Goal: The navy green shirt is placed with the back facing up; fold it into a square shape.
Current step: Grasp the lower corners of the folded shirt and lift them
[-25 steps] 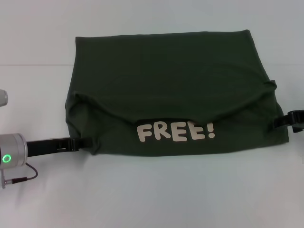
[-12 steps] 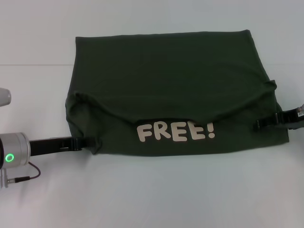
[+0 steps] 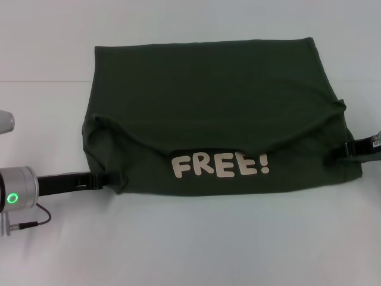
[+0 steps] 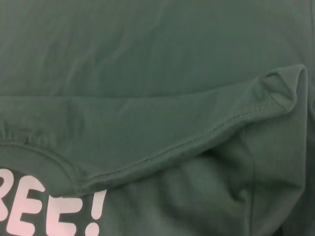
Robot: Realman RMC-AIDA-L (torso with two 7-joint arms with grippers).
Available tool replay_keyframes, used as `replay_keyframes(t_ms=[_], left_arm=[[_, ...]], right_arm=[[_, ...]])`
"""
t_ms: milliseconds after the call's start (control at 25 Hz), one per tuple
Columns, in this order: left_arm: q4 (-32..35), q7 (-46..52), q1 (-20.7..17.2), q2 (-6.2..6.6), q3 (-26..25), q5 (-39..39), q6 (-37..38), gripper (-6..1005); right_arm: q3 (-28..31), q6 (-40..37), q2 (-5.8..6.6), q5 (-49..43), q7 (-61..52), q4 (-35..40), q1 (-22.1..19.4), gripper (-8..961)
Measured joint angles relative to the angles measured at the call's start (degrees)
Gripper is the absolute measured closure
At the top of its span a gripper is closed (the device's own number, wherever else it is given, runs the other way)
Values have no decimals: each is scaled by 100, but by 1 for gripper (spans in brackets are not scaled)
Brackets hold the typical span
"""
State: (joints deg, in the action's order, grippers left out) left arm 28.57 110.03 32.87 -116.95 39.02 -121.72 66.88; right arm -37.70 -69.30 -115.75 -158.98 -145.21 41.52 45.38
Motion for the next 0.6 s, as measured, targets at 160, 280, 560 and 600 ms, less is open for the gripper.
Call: replay_keyframes(t_ms=[160, 280, 560, 600], left_arm=[[0, -5, 0, -3, 0, 0, 0, 969], [0, -6, -1, -3, 0, 0, 0, 969], [0, -8, -10, 18, -5, 41, 127, 969], [0, -5, -12, 33, -13, 45, 183, 969]], right_arm=[[-1, 5, -8, -1, 1, -3, -7, 511], [0, 5, -9, -2, 1, -4, -18, 579], [0, -8, 23, -1, 10, -4, -45, 802], [0, -32, 29, -1, 21, -4, -55, 841]])
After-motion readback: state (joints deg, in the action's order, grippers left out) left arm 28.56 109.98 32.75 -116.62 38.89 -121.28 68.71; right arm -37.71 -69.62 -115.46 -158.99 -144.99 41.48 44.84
